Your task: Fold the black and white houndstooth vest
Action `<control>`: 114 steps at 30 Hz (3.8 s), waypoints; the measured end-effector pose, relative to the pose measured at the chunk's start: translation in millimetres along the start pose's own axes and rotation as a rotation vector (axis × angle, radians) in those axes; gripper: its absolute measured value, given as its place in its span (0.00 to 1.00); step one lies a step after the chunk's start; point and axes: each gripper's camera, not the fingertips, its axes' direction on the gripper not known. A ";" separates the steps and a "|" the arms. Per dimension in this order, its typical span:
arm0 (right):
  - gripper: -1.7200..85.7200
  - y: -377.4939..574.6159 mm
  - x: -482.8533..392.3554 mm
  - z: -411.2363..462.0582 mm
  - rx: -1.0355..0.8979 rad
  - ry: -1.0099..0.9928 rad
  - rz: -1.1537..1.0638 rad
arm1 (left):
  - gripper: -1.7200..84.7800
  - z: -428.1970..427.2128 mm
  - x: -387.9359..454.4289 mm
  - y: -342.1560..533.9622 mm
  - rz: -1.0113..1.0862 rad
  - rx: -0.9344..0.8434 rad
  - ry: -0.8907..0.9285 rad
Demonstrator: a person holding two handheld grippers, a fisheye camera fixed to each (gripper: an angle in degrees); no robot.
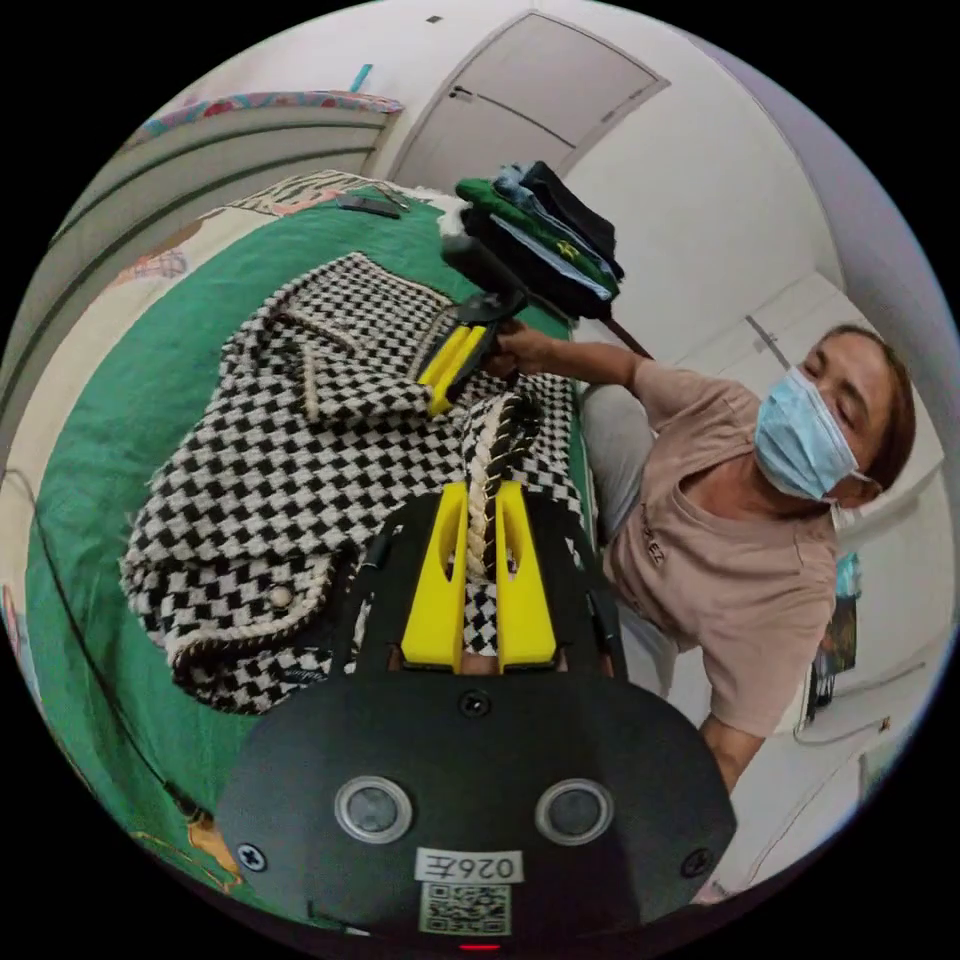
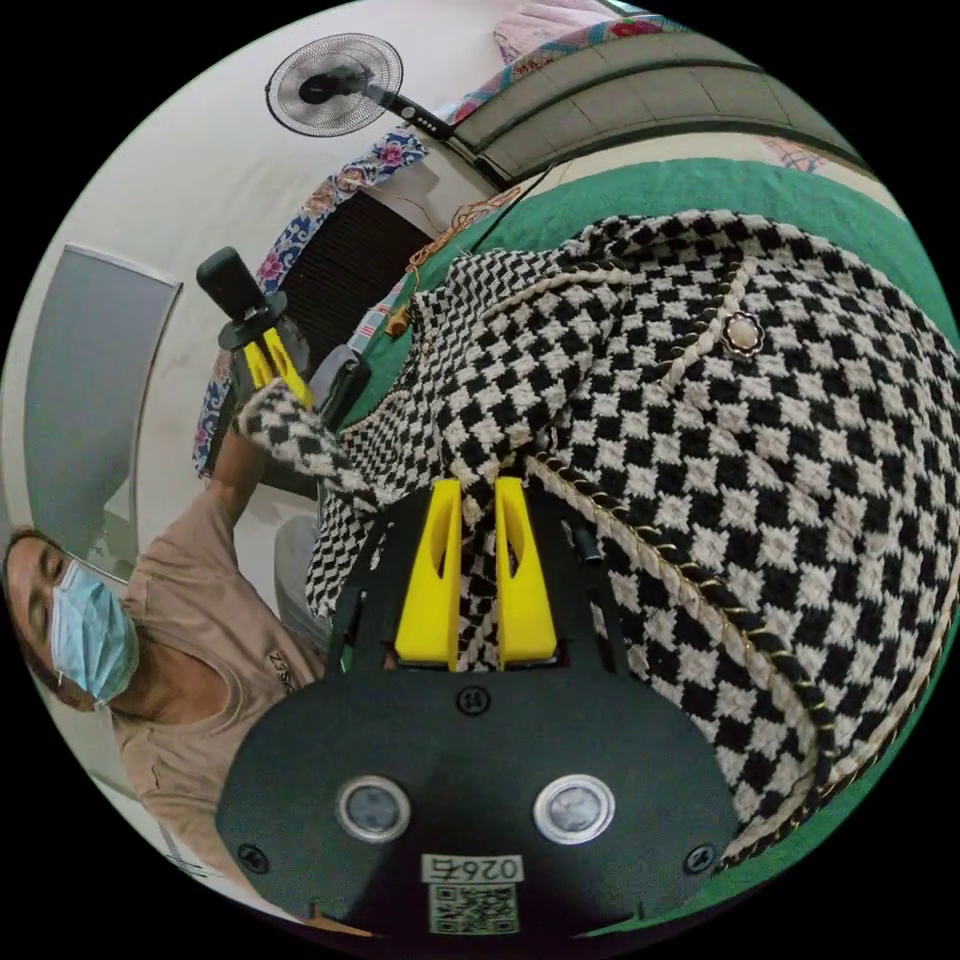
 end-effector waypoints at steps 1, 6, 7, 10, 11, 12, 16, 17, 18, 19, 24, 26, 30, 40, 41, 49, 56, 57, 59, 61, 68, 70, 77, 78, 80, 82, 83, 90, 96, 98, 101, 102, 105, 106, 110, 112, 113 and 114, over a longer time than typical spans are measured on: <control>0.05 0.6 -2.9 0.5 0.011 -0.003 -0.004 | 0.07 -21.0 -18.4 -3.3 -0.100 0.050 -0.073; 0.02 -0.3 -54.6 14.5 0.086 0.085 -0.110 | 0.08 -157.9 -72.2 -15.4 -0.561 0.753 -0.447; 0.02 0.1 -64.6 18.9 0.071 0.112 -0.151 | 0.08 -170.6 -68.9 -4.5 -0.570 0.936 -0.397; 0.01 6.2 -124.4 46.2 -0.050 0.167 -0.435 | 0.08 -156.3 -64.5 15.4 -0.505 1.007 -0.259; 0.01 9.9 -147.1 57.5 -0.098 0.170 -0.527 | 0.08 -140.9 -60.2 25.3 -0.480 0.939 -0.252; 0.01 13.6 -168.0 68.6 -0.155 0.111 -0.611 | 0.08 -132.3 -57.4 31.5 -0.462 0.903 -0.252; 0.01 26.5 -226.1 109.1 -0.388 -0.165 -0.778 | 0.07 -62.6 -44.4 88.6 -0.482 0.639 -0.293; 0.01 35.3 -244.5 128.9 -0.479 -0.213 -0.813 | 0.07 -44.0 -42.8 103.2 -0.510 0.560 -0.301; 0.01 45.8 -260.0 150.9 -0.567 -0.210 -0.822 | 0.07 -35.9 -41.6 110.3 -0.521 0.535 -0.302; 0.01 51.5 -266.4 162.7 -0.621 -0.189 -0.821 | 0.07 -23.3 -38.7 123.1 -0.534 0.503 -0.305; 0.01 103.7 -290.4 214.6 -0.878 -0.028 -0.735 | 0.01 -34.5 -42.5 150.4 -0.606 0.562 -0.359; 0.01 111.7 -296.8 212.6 -0.828 -0.046 -0.700 | 0.01 -62.8 -60.8 139.7 -0.578 0.660 -0.186; 0.06 103.0 -304.7 217.6 -0.776 -0.009 -0.619 | 0.01 -141.7 -58.7 144.0 -0.676 1.051 -0.316; 0.08 73.0 -324.1 87.5 -0.175 0.217 -0.787 | 0.01 -12.3 4.7 170.3 -0.414 0.486 -0.415; 0.07 53.3 -317.9 87.1 -0.110 0.369 -0.728 | 0.01 -8.8 7.2 178.8 -0.408 0.513 -0.383; 0.14 -74.2 -257.8 194.6 -0.198 1.017 -0.780 | 0.01 -25.9 35.4 222.2 -0.277 0.740 -0.219; 0.09 -212.6 -221.4 132.1 -0.046 1.108 -0.410 | 0.01 -16.0 41.1 212.3 -0.326 0.625 -0.580; 0.10 -212.5 -219.4 90.5 0.074 1.032 -0.354 | 0.01 -16.1 39.3 212.0 -0.339 0.599 -0.615; 0.11 -189.4 -215.4 31.7 0.210 0.895 -0.346 | 0.02 -25.1 31.0 219.6 -0.406 0.575 -0.694; 0.13 -154.0 -201.9 -15.5 0.237 0.776 -0.332 | 0.06 -37.8 22.5 231.8 -0.459 0.654 -0.649; 0.10 26.1 -43.3 -168.2 0.323 0.755 0.227 | 0.28 -59.6 -49.6 216.1 -0.610 0.693 -0.481; 0.20 53.6 5.6 -192.3 0.326 0.639 0.368 | 0.32 -55.5 -66.0 196.6 -0.658 0.614 -0.523; 0.03 21.8 45.8 -152.8 0.104 0.797 0.286 | 0.10 -0.1 -100.3 108.9 -0.614 0.209 -0.351; 0.02 12.4 27.3 -141.7 0.041 0.884 0.185 | 0.09 -1.0 -90.4 105.1 -0.576 0.208 -0.391; 0.01 11.2 -1.4 -148.9 0.069 0.987 0.062 | 0.09 -6.1 -43.8 106.8 -0.447 0.271 -0.544; 0.02 15.2 -7.4 -172.2 0.122 1.100 -0.008 | 0.09 -9.3 -20.8 114.9 -0.391 0.287 -0.701; 0.03 11.9 10.3 -187.5 0.120 1.159 0.006 | 0.09 -12.5 -26.0 121.1 -0.445 0.289 -0.787; 0.09 29.4 70.9 -244.0 0.185 0.855 0.217 | 0.11 -21.4 -33.9 150.0 -0.586 0.427 -0.546; 0.12 137.6 25.4 -214.5 0.010 0.549 0.000 | 0.20 21.8 90.8 172.4 -0.323 0.333 -0.561; 0.12 156.3 37.7 -188.2 -0.114 0.642 0.055 | 0.19 61.5 110.8 164.1 -0.287 0.188 -0.701; 0.02 171.6 30.2 -189.0 -0.082 0.695 0.074 | 0.06 97.2 121.6 147.2 -0.204 0.000 -0.747; 0.01 177.3 21.5 -194.0 -0.109 0.674 0.064 | 0.05 95.2 124.6 143.7 -0.216 -0.019 -0.731; 0.00 211.6 -14.9 -217.5 -0.107 0.629 0.011 | 0.04 84.2 158.1 143.0 -0.107 -0.036 -0.668; 0.00 220.3 -20.3 -221.9 -0.109 0.621 0.010 | 0.04 81.9 167.4 149.1 -0.074 -0.054 -0.608; 0.02 270.1 -9.7 -235.5 -0.186 0.426 0.078 | 0.03 59.5 159.6 190.4 -0.106 0.039 -0.434; 0.04 281.3 -7.3 -251.8 -0.096 0.394 0.079 | 0.02 23.2 154.5 214.6 -0.129 0.265 -0.384; 0.07 285.8 -9.7 -269.1 0.015 0.415 0.080 | 0.01 -7.6 152.7 238.7 -0.147 0.514 -0.371; 0.10 287.7 -12.5 -287.1 0.139 0.430 0.076 | 0.01 -22.8 150.4 252.6 -0.155 0.648 -0.351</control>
